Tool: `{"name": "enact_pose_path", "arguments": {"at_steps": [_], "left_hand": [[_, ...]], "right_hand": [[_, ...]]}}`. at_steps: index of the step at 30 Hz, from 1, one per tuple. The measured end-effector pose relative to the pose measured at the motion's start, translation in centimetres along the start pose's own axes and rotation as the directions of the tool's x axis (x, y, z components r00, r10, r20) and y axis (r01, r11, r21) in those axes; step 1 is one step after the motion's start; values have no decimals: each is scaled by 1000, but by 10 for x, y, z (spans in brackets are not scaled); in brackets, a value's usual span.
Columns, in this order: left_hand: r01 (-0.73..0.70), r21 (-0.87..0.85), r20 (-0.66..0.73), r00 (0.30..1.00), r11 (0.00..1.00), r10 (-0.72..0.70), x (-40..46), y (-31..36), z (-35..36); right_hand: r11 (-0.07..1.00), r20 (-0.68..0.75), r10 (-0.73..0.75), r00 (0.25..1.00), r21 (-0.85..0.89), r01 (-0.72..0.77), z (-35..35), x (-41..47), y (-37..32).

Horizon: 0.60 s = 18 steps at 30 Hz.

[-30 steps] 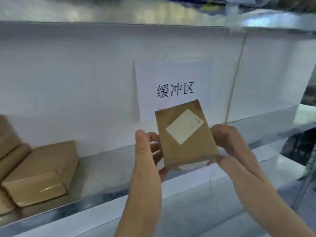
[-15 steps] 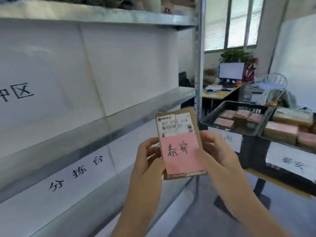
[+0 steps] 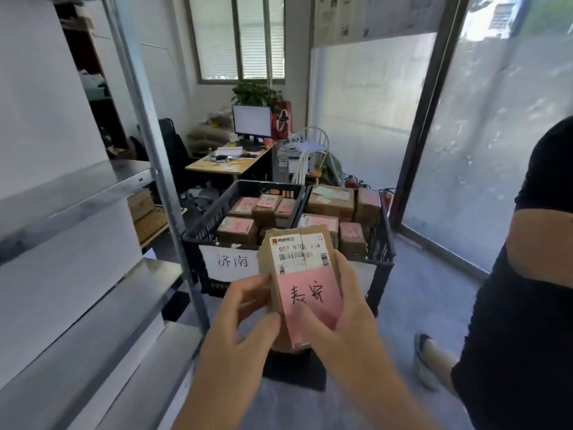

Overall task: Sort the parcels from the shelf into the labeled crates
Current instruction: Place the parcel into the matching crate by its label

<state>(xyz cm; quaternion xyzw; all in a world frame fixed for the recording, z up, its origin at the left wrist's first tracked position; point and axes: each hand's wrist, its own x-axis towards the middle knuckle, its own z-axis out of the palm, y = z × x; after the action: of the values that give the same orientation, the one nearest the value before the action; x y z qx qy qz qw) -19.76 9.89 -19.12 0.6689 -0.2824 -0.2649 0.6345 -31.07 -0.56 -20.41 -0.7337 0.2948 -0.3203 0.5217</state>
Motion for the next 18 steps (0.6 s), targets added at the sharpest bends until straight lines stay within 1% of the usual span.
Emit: {"name": "enact_pose_path", "arguments": {"at_steps": [3,8,11,13,15,18], "left_hand": [[68,-45,145,988,997,-61,54,-4,24],[129,-71,309,946,989,-101,153,-3,76],[119,-95,449,891,988,-64,192,6,97],[119,-114,542,839,986,-39,211,6,103],[118,-95,568,822,988,-43,235,-2,109],[134,-67,497,864,989,-84,281,-18,122]], "right_hand": [[982,-151,20,988,-181,-47,-14,40,11],[939,-358,-35,933,-332,-92,-33,113,17],[909,-473,-60,879,-391,-148,-50,148,23],[903,-522,-43,852,-385,-190,-63,169,35],[898,-568,-19,823,-371,-235,-75,186,51],[889,-624,15,781,-350,-297,-98,216,77]]}}
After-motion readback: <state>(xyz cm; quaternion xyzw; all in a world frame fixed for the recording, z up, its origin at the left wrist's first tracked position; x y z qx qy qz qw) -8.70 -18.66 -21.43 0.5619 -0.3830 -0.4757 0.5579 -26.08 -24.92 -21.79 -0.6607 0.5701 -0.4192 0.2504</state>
